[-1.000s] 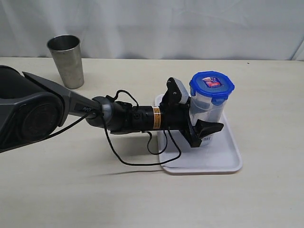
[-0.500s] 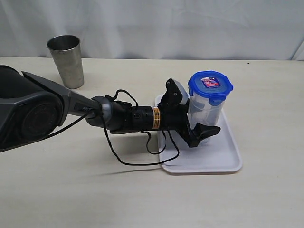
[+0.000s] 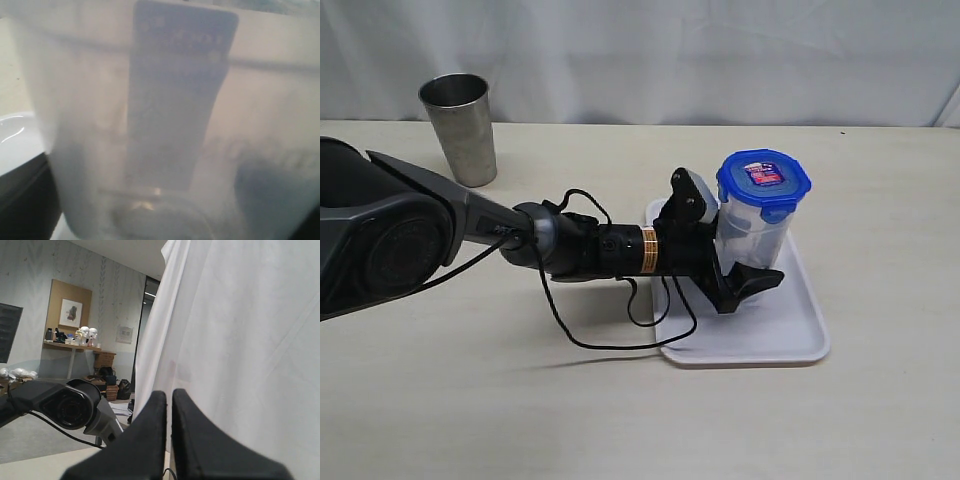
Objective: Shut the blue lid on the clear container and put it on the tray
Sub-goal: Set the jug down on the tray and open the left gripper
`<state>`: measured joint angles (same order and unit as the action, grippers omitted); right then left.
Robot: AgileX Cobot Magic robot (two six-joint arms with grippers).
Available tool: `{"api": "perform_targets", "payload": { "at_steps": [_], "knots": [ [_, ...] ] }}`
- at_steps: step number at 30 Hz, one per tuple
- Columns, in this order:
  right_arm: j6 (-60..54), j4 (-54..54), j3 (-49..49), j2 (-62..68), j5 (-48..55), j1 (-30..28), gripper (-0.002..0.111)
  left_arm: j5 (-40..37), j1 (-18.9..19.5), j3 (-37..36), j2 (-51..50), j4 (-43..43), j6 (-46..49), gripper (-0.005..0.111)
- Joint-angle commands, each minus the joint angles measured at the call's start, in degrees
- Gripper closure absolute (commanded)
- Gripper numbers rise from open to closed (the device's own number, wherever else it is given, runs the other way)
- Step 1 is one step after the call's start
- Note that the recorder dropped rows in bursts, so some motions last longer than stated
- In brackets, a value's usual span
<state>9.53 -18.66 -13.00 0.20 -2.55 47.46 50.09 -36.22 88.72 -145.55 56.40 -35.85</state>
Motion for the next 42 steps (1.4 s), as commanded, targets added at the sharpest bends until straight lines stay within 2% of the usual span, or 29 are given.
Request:
{"api": "perform_targets", "payload": {
  "at_steps": [1, 7, 14, 22, 29, 37, 42],
  "knots": [
    [0.15, 0.22, 0.28, -0.20, -0.20, -0.31, 0.104, -0.12, 0.79, 0.08, 0.36, 0.31, -0.26, 0.025],
    [0.15, 0.22, 0.28, -0.20, -0.20, -0.31, 0.104, -0.31, 1.53, 0.08, 0.36, 0.90, -0.17, 0.025],
    [0.15, 0.22, 0.28, -0.20, -0.20, -0.31, 0.104, -1.74, 1.63, 0.08, 0.41, 6.33, -0.17, 0.025],
    [0.15, 0.22, 0.28, -0.20, -0.20, -0.31, 0.104, -1.74, 1.99, 0.08, 0.70, 7.13, -0.17, 0.025],
    [0.15, 0.22, 0.28, -0.20, -0.20, -0.31, 0.104, -1.84, 4.10, 0.08, 1.16, 8.25, -0.62, 0.025],
    [0.15, 0.22, 0.28, -0.20, -0.20, -0.31, 0.104, -1.84, 5.37, 0.08, 1.16, 15.71, -0.71, 0.025],
    [0.15, 0.22, 0.28, -0.20, -0.20, -0.31, 0.104, -1.73, 6.55, 0.08, 1.34, 16.11, -2.29, 0.025]
  ]
}}
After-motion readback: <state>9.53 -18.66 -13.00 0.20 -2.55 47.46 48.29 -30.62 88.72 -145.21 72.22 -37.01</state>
